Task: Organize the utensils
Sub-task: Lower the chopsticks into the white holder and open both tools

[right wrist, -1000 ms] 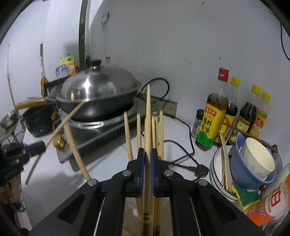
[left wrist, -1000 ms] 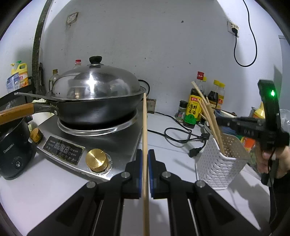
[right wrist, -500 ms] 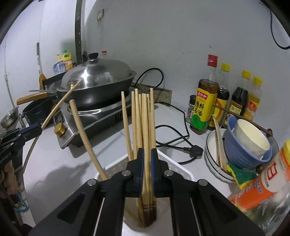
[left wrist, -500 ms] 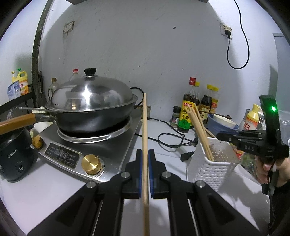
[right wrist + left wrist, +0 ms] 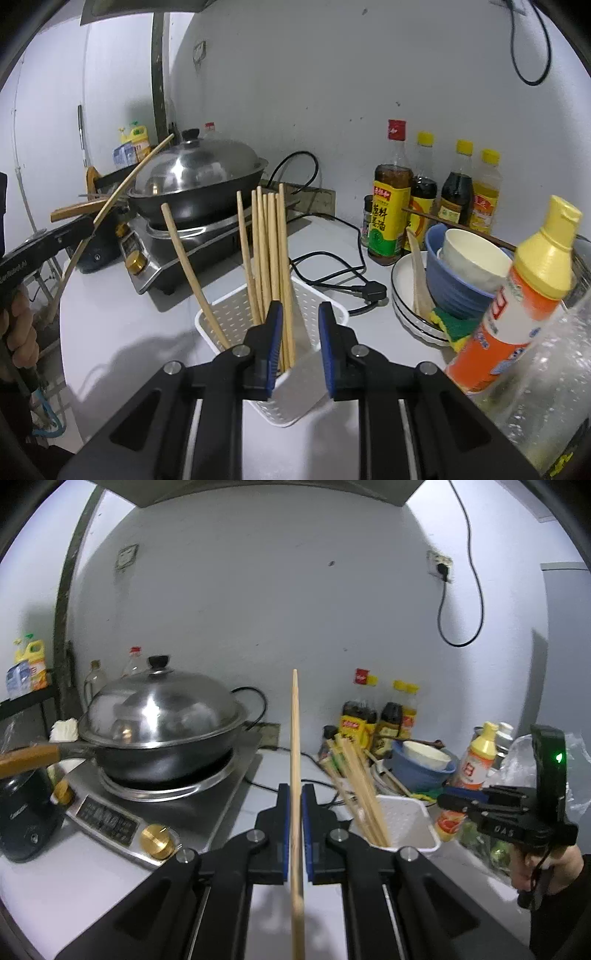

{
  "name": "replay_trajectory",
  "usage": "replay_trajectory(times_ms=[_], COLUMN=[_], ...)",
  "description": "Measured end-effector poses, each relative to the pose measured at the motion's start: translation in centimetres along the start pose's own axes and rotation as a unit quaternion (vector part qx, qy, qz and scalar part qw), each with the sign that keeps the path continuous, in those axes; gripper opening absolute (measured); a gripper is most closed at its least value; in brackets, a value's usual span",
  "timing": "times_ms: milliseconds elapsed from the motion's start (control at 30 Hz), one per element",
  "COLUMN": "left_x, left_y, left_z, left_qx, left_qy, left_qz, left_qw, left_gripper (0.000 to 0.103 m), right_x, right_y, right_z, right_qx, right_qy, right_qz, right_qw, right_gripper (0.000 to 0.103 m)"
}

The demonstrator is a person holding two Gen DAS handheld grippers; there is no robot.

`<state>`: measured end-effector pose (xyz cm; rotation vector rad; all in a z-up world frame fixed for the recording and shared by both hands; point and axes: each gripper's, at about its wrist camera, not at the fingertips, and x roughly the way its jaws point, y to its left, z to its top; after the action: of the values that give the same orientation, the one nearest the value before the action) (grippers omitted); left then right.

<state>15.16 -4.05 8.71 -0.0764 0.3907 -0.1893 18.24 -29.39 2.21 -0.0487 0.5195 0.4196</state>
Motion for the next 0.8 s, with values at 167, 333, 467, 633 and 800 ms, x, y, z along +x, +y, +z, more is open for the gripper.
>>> replay_trajectory(times_ms=[167,333,467,633,800], left_x=[1.7,4.3,7.6,12.1,14.7], left_y=[-2.0,-4.4,-5.5,-6.9,-8.5], left_z=[1.0,2.2,3.2,3.0,2.2], left_qx=[-0.015,-0.022,-0.050,-0.100,-0.118], left_qy=[0.005,0.003,0.009,0.022,0.011], left_qz=[-0.037,-0.064,-0.084,-0.102,-0.093], left_qw=[0.9992,0.9977,0.9952,0.9895,0.9886], left_gripper=[0.005,0.005,0.005,0.005,0.005], right_x=[-0.6,-0.7,-0.5,-0.3,-0.1], right_y=[-1.3,-2.2,-3.0,-4.3,-5.7], right_z=[-0.4,-0.7,-0.9,-1.1,-1.5], right_qx=[0.015,0.027,0.037,0.052,0.067], right_qy=[-0.009,-0.016,-0.021,-0.030,-0.035], right_qz=[0.004,0.016,0.022,0.027,0.027], right_qw=[1.000,0.999,0.999,0.998,0.997], right_gripper=[0.019,0.019,0.019,0.019,0.019])
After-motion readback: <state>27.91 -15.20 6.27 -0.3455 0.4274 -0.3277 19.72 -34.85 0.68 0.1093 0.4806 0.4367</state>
